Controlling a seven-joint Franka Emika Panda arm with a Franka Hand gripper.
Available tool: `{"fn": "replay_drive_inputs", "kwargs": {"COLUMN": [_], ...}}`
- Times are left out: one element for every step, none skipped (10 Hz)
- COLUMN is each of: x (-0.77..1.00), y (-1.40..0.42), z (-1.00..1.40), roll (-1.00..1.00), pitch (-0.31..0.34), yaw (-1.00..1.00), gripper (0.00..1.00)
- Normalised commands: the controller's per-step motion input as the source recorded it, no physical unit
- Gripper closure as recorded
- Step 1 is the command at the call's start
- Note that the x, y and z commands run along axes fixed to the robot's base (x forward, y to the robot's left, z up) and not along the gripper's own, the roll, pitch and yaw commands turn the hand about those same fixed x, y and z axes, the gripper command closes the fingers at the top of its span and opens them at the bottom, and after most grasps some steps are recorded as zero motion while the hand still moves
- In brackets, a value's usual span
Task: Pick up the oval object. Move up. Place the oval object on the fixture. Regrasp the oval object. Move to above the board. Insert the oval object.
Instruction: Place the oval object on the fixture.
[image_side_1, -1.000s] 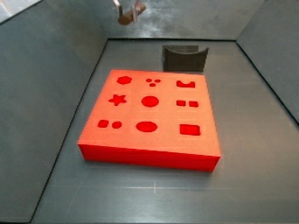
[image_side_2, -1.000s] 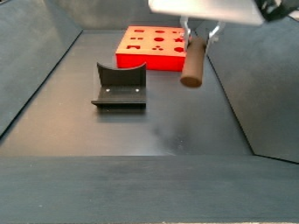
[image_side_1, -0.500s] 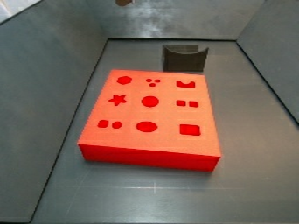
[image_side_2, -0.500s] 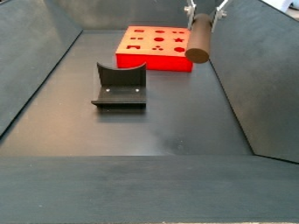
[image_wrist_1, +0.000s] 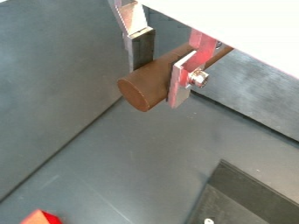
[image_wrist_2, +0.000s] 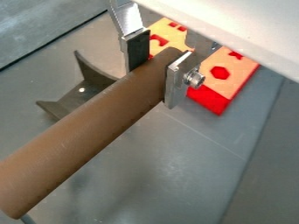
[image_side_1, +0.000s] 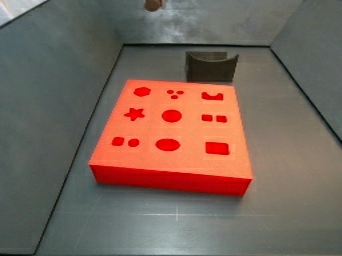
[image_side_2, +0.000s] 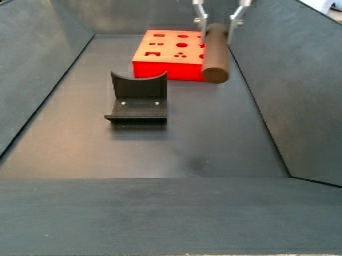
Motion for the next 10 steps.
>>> {"fn": "replay_drive_inputs", "kwargs": {"x": [1.0, 1.0, 1.0, 1.0, 1.0, 1.0, 1.0, 1.0, 1.0, 1.0], "y": [0.05, 0.04, 0.04, 0.04, 0.03, 0.03, 0.03, 0.02, 0.02, -0.45], "z": [-0.07, -0.06, -0.06, -0.05, -0.05, -0.04, -0.04, -0.03, -0.03, 0.28], "roll": [0.03, 0.02, 0.01, 0.0, -0.01, -0.02, -0.03, -0.03, -0.04, -1.0], "pitch": [0.149, 0.142, 0.145, 0.148, 0.151, 0.157, 0.157, 0.15, 0.149, -0.089], "yaw": [0.07, 0.05, 0.04, 0.04, 0.04, 0.04, 0.04, 0.04, 0.04, 0.2], "gripper": [1.0, 1.0, 1.0, 1.0, 1.0, 1.0, 1.0, 1.0, 1.0, 1.0]}}
